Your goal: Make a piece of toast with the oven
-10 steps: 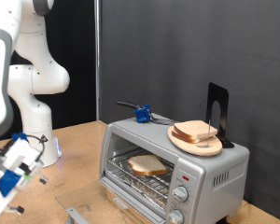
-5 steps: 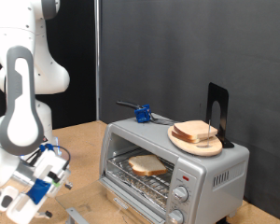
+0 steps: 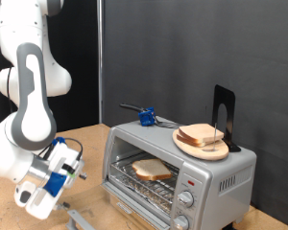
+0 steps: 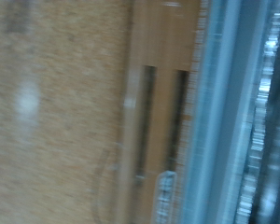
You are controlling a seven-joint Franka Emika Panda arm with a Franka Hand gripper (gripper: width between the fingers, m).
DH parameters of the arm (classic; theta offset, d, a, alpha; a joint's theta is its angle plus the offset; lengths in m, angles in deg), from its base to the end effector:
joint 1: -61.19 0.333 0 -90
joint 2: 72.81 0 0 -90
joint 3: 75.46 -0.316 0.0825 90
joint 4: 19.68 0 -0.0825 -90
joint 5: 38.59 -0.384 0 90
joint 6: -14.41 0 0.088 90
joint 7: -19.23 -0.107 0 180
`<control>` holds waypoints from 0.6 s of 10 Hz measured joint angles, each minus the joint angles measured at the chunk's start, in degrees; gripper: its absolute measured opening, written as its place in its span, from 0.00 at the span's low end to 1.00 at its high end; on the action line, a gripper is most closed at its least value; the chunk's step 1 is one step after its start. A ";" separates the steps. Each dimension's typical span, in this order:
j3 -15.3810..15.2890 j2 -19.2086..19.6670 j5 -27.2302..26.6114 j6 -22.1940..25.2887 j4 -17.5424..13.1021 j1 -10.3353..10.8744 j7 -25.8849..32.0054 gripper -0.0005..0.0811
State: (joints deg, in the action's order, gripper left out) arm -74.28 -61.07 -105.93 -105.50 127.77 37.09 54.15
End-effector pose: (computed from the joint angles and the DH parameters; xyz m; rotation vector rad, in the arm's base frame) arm 0.3690 -0.1250 0.1679 -2.0214 0.8776 0.1527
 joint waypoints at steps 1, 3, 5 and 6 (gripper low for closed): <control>0.35 -1.91 0.04 2.72 0.49 -0.61 -0.19 1.00; 1.39 -5.83 0.46 8.12 0.84 -2.04 -1.59 1.00; 2.01 -9.76 0.82 12.59 0.73 -3.00 -3.91 1.00; 1.92 -11.74 0.79 14.31 0.74 -2.95 -4.81 1.00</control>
State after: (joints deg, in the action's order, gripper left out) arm -72.36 -72.81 -105.14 -91.19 128.51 34.13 49.35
